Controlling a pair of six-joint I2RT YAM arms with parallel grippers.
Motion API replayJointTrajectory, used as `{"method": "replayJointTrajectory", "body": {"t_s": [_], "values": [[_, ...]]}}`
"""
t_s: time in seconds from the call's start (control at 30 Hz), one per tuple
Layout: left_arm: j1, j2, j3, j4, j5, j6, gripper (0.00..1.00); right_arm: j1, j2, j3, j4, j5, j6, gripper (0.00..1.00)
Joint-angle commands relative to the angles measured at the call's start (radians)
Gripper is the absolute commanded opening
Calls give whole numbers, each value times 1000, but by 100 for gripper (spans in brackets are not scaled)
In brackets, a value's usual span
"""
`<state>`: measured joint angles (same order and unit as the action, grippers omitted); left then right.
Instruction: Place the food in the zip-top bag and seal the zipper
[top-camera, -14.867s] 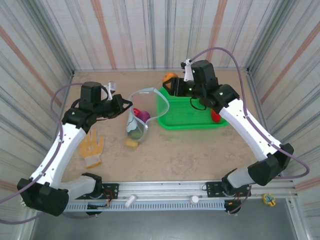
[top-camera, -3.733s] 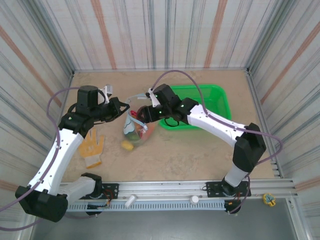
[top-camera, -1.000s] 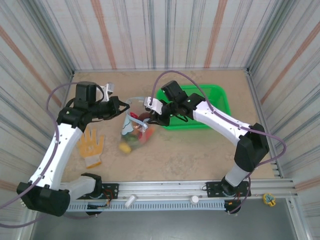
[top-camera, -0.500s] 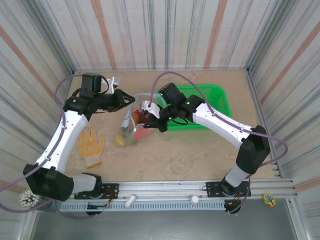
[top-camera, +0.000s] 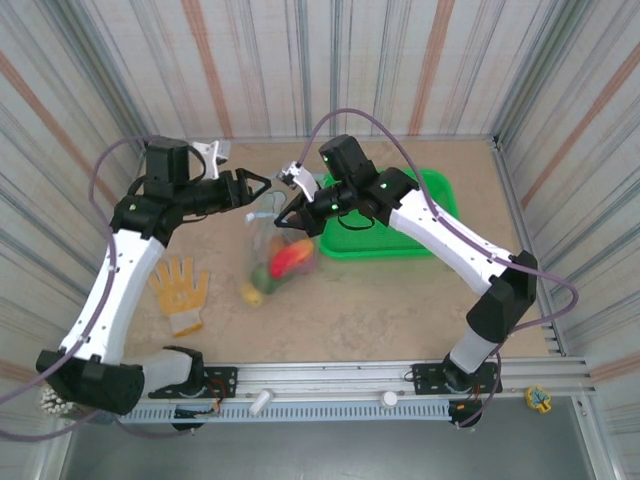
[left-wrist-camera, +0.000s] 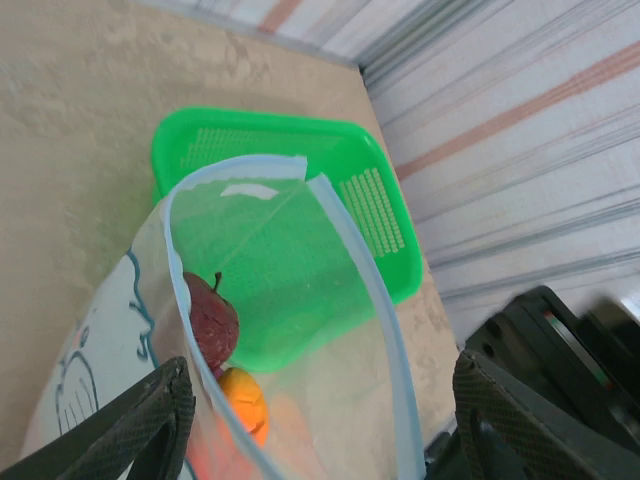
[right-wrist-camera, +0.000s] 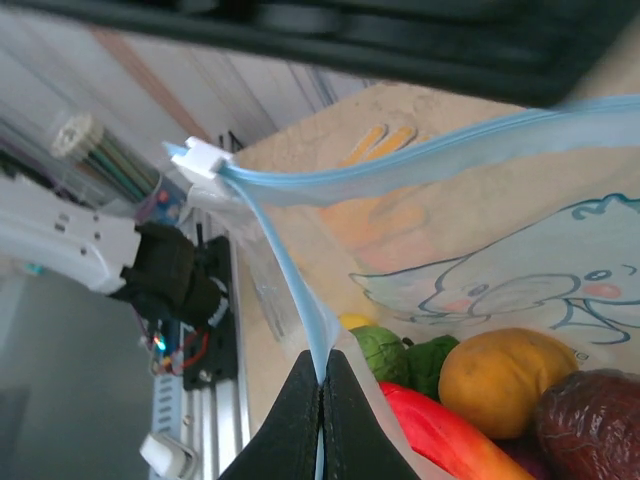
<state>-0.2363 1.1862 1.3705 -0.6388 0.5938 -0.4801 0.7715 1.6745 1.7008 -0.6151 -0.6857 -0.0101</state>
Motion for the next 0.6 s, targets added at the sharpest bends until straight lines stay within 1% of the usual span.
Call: {"method": "replayJointTrajectory", "body": {"t_s": [0.0, 0.1, 0.2, 0.27, 0.37, 0.47, 0.5, 0.53, 0.57], "values": [[5, -123, -30, 77, -109, 70, 71, -9, 36, 46, -21, -20, 130, 0], [3, -196, -113, 149, -118, 98, 70, -8, 43, 35, 3, -9, 151, 0], [2, -264, -217, 227, -103, 132, 68, -7, 58, 37, 9, -24, 162, 0], [-1, -303, -283, 273, -81, 167, 68, -7, 66, 37, 12, -35, 165, 0], [-12, -335, -350, 296, -62, 243, 65, -11, 73, 37, 21, -48, 177, 0], [-13, -367, -412, 330, 17, 327, 58, -17, 77, 37, 30, -72, 181, 0], [-13, -376, -432, 344, 34, 350, 55, -21, 78, 36, 32, -85, 181, 0], [-13, -383, -449, 355, 53, 373, 50, -24, 79, 34, 34, -94, 180, 0], [-14, -387, -459, 360, 64, 394, 48, -27, 78, 33, 33, -102, 181, 0]]}}
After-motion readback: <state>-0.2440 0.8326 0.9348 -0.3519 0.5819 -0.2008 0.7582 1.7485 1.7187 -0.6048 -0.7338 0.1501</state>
